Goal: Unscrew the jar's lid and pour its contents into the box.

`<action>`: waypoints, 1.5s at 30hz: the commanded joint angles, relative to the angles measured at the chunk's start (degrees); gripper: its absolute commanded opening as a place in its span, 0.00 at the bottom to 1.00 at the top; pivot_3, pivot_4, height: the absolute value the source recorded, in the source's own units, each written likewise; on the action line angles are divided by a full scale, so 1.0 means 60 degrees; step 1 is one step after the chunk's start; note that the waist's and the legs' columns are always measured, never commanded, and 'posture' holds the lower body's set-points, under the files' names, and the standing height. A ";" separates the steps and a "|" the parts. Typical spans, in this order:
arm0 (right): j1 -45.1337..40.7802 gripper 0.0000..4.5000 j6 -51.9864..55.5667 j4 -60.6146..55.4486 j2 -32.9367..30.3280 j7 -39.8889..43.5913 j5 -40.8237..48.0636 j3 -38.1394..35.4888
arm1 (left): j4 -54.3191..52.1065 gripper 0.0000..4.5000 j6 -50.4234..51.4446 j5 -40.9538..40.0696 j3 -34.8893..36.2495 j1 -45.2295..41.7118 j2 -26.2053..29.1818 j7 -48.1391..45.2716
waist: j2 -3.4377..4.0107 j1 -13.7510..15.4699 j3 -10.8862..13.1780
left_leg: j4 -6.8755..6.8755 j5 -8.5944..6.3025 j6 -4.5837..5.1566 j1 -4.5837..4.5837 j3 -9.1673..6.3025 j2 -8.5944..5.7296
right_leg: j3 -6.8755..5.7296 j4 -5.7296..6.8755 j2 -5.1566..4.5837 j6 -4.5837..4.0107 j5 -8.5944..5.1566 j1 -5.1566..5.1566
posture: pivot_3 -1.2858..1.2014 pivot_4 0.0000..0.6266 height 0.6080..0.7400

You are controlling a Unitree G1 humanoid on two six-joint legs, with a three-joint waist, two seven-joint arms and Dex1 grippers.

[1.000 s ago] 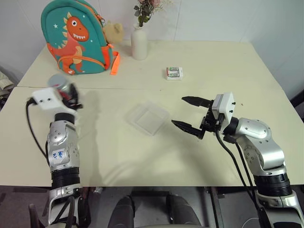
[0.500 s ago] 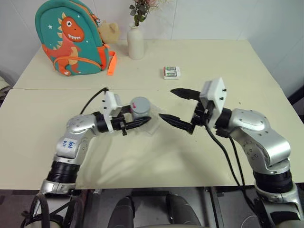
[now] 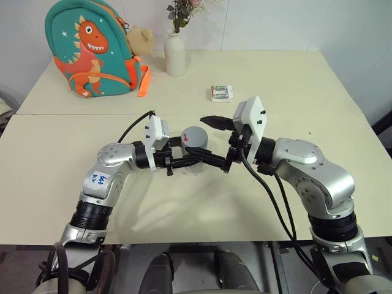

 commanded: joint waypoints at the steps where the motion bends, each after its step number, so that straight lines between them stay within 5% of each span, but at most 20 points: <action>1: -0.0216 1.00 -0.0120 -0.0135 0.0130 -0.0023 0.0034 -0.0004 | -0.0302 0.44 -0.0053 0.0025 0.0071 -0.0059 -0.0025 -0.0059 | 0.0000 0.0000 0.0000 | 0.0000 0.0000 0.0000 0.0000 0.0000 0.0000 | 0.0000 0.0000 0.0000 0.0000 0.0000 0.0000 | 0.52 0.24 1.00; 3: -0.0262 1.00 -0.0196 -0.0033 0.0211 -0.0032 0.0003 -0.0033 | -0.0362 0.44 -0.0005 0.0003 0.0067 -0.0038 -0.0033 -0.0055 | 0.0000 -0.0002 0.0000 | 0.0000 0.0000 0.0000 0.0000 0.0000 0.0000 | 0.0000 0.0001 0.0000 0.0000 0.0000 0.0000 | 0.52 0.24 1.00; 9: -0.0320 0.57 -0.0309 0.0020 0.0370 0.0014 0.0076 -0.0136 | -0.0314 0.44 -0.0017 0.0053 0.0063 -0.0032 -0.0049 -0.0082 | 0.0001 0.0004 0.0000 | 0.0000 0.0000 0.0000 0.0000 -0.0001 0.0000 | -0.0001 0.0000 0.0000 0.0000 0.0000 0.0000 | 0.52 0.24 1.00; 10: -0.0310 0.57 -0.0293 -0.0024 0.0386 0.0051 0.0152 -0.0168 | -0.0302 0.44 -0.0024 0.0049 0.0065 -0.0039 -0.0056 -0.0103 | 0.0001 0.0005 0.0001 | 0.0000 0.0000 0.0000 -0.0001 -0.0001 0.0000 | -0.0001 -0.0001 0.0000 0.0000 0.0000 0.0000 | 0.52 0.24 1.00; 14: -0.0281 0.57 -0.0325 -0.0110 0.0258 0.0559 0.0494 -0.0211 | -0.0218 0.44 -0.0028 -0.0115 0.0046 -0.0123 -0.0128 -0.0393 | 0.0001 0.0003 0.0001 | 0.0000 0.0000 0.0000 -0.0001 -0.0001 0.0000 | -0.0001 0.0000 0.0000 0.0000 0.0000 0.0000 | 0.52 0.24 1.00; 27: -0.1867 0.57 -0.1635 0.2369 -0.1911 0.6601 0.0877 0.0251 | 0.0177 0.44 0.0350 -0.0846 -0.0428 -0.1073 -0.0191 -0.3392 | 0.0017 -0.0054 0.0014 | 0.0000 0.0000 0.0003 0.0002 0.0001 0.0000 | -0.0001 -0.0004 0.0007 0.0003 -0.0001 0.0002 | 0.52 0.24 1.00; 35: -0.1977 0.57 -0.1696 0.2620 -0.1954 0.6907 0.0885 0.0284 | 0.0413 0.44 0.0117 -0.0755 -0.0051 -0.1183 -0.0127 -0.3131 | 0.0017 -0.0011 0.0014 | 0.0001 -0.0001 0.0003 -0.0003 -0.0003 0.0000 | -0.0001 -0.0003 0.0005 0.0007 -0.0003 -0.0001 | 0.52 0.24 1.00; 41: -0.1655 1.00 -0.1188 0.2031 -0.2040 0.6433 0.1235 -0.0047 | 0.0466 0.44 0.0153 -0.0588 0.0214 -0.1138 0.0005 -0.2743 | 0.0017 0.0017 0.0015 | 0.0004 0.0000 0.0003 -0.0002 -0.0006 -0.0001 | -0.0002 0.0003 0.0004 0.0006 -0.0004 -0.0001 | 0.52 0.24 1.00; 45: -0.1311 1.00 -0.1520 0.1744 -0.1851 0.5049 0.0759 -0.0700 | 0.0407 0.44 0.0214 -0.0393 0.0536 -0.0944 0.0176 -0.2208 | 0.0017 0.0001 0.0015 | 0.0005 0.0000 0.0003 -0.0003 -0.0008 -0.0001 | -0.0002 0.0002 0.0003 0.0006 -0.0004 -0.0001 | 0.52 0.24 1.00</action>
